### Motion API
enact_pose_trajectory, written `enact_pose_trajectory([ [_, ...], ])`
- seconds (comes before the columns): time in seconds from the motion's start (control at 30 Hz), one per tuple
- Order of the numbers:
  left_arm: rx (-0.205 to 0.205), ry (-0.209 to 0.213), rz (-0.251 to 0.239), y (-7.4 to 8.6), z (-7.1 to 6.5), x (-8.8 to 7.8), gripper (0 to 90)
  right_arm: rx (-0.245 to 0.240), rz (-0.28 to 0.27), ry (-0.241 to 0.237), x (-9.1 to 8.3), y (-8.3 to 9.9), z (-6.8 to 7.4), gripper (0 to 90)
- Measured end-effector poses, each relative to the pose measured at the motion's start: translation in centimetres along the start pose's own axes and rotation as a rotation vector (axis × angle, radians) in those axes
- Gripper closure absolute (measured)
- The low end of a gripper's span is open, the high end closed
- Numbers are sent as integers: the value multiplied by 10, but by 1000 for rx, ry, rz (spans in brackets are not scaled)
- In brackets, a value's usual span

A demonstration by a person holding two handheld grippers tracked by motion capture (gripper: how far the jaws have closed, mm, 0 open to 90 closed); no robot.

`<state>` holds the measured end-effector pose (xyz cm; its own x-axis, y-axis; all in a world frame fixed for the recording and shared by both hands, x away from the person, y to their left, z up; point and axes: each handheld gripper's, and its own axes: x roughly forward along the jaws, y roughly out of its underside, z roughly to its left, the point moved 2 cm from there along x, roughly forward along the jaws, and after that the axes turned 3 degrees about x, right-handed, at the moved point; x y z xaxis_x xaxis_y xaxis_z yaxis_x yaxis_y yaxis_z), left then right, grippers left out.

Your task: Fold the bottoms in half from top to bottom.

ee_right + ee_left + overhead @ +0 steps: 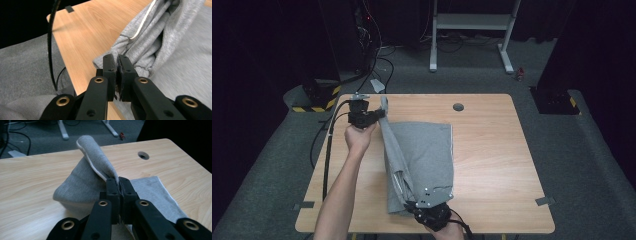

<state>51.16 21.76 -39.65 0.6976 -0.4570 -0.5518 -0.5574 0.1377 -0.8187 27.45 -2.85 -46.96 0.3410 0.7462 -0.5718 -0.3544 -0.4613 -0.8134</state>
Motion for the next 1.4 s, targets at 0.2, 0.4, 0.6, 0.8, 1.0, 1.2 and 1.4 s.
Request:
enact_pose_trajectory([
  [0.2, -2, 31, -2, -1, -11, 13, 877, 33, -7, 26, -12, 12, -9, 864],
  [0.4, 5, 53, 7, -3, -19, 23, 877, 46, -21, 43, -21, 18, -12, 863],
  [0.6, 22, 72, 2, -6, -30, 31, 877, 62, -28, 66, -27, 26, -13, 864],
  [0.8, 39, 92, 3, -12, -41, 41, 877, 78, -43, 89, -40, 29, -18, 864],
  [1.0, 54, 113, 27, -12, -53, 60, 877, 82, -41, 123, -47, 38, -22, 864],
  [1.2, 79, 135, 46, -14, -72, 79, 877, 99, -43, 128, -52, 45, -25, 864],
  [1.4, 97, 144, 51, -16, -84, 91, 876, 112, -46, 145, -58, 51, -28, 863],
])
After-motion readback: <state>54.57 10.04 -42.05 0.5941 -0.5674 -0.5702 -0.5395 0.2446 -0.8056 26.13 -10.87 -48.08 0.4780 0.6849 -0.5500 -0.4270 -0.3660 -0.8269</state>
